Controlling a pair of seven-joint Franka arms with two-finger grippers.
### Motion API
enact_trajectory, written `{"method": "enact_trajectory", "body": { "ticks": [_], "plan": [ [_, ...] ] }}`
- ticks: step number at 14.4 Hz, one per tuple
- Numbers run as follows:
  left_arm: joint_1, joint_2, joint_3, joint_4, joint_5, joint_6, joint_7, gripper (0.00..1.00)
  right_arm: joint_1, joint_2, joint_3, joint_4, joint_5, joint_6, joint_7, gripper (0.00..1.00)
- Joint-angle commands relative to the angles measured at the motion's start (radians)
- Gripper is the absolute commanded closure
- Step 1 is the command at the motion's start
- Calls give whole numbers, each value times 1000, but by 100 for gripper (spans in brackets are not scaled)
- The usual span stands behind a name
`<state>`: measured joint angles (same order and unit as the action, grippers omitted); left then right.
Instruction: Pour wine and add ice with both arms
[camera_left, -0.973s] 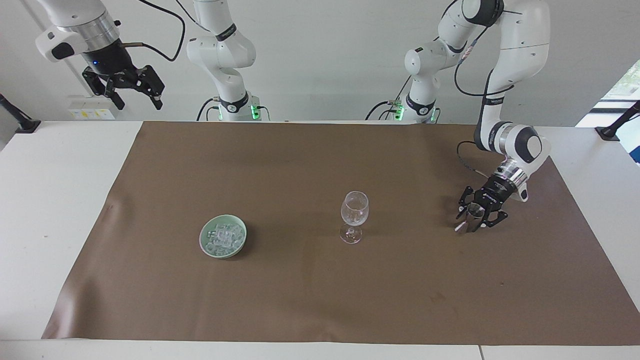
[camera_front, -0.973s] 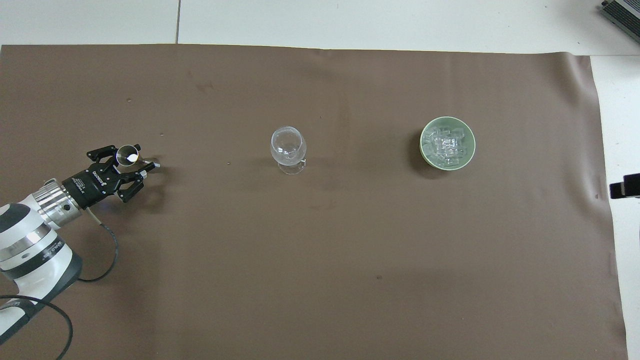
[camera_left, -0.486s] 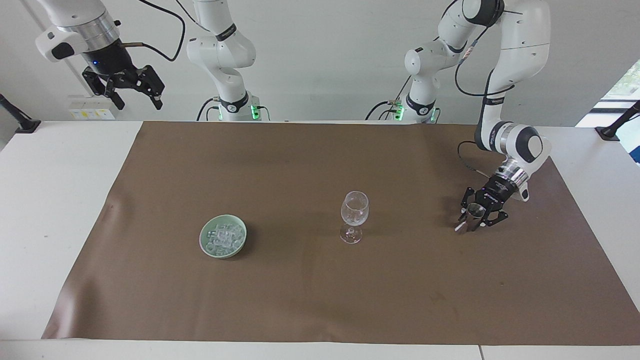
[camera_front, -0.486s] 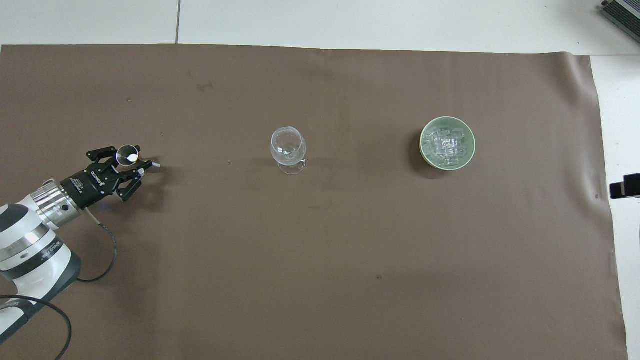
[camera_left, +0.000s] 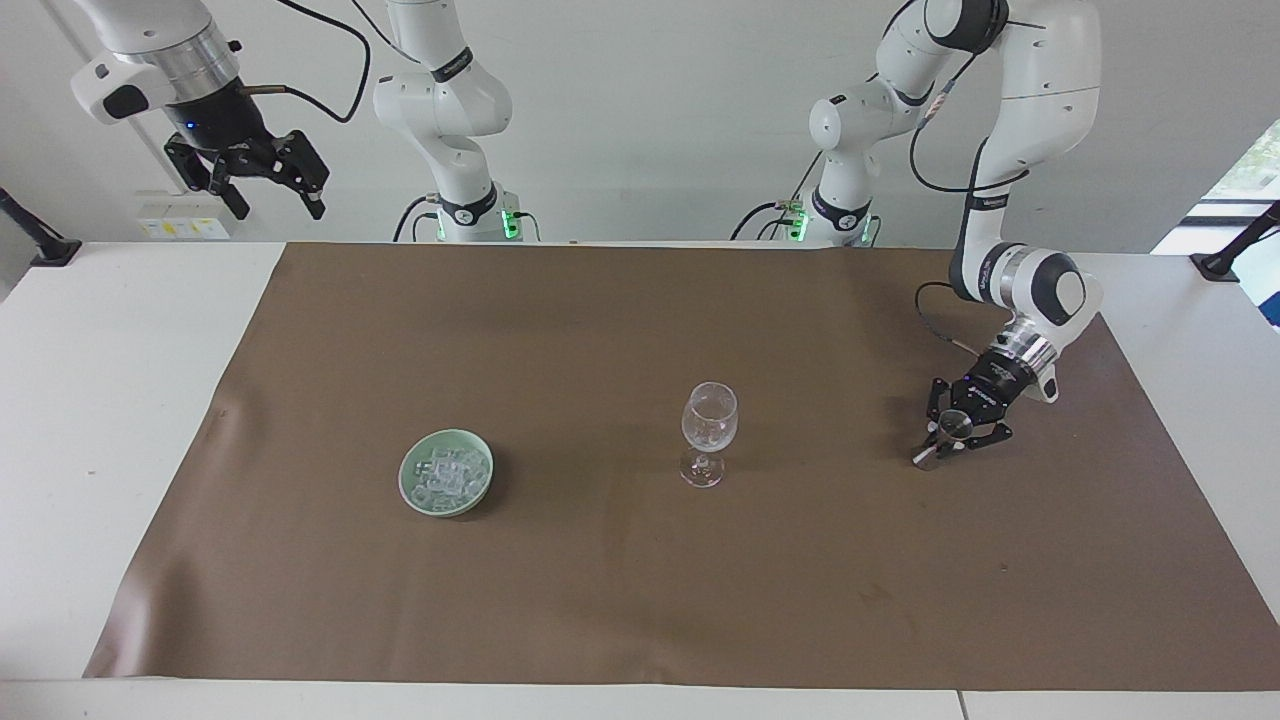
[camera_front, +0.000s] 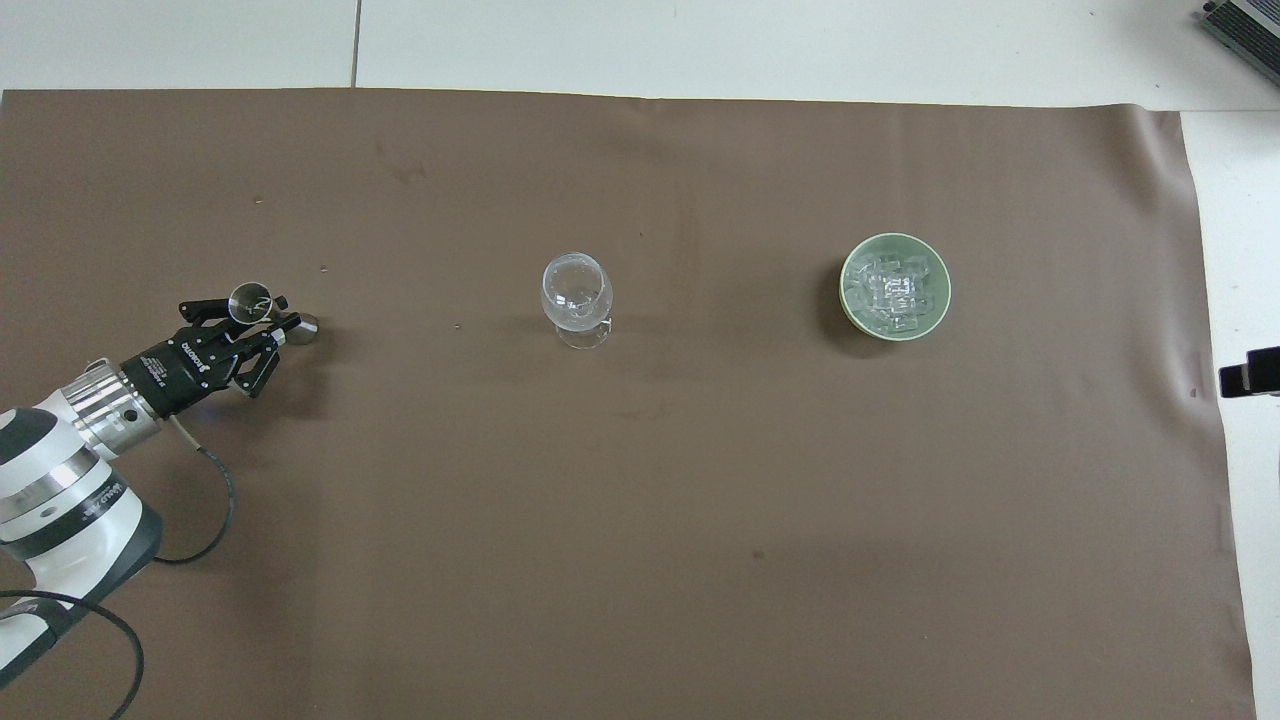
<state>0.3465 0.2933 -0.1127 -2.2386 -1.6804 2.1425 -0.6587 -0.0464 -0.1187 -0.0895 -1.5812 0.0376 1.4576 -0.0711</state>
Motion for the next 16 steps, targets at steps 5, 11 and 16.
{"method": "enact_trajectory", "body": {
  "ticks": [5,11,16],
  "plan": [
    [2,-8,2,-13,-24,-7,11,100,-4,-12,4,-3,-2,-8,-10,0],
    [-7,-16,2,7,-10,-27,7,100,-4,-12,4,-3,-2,-8,-10,0],
    [-38,-42,-4,17,-5,-21,5,100,-4,-12,4,-3,-2,-8,-10,0]
  ]
}}
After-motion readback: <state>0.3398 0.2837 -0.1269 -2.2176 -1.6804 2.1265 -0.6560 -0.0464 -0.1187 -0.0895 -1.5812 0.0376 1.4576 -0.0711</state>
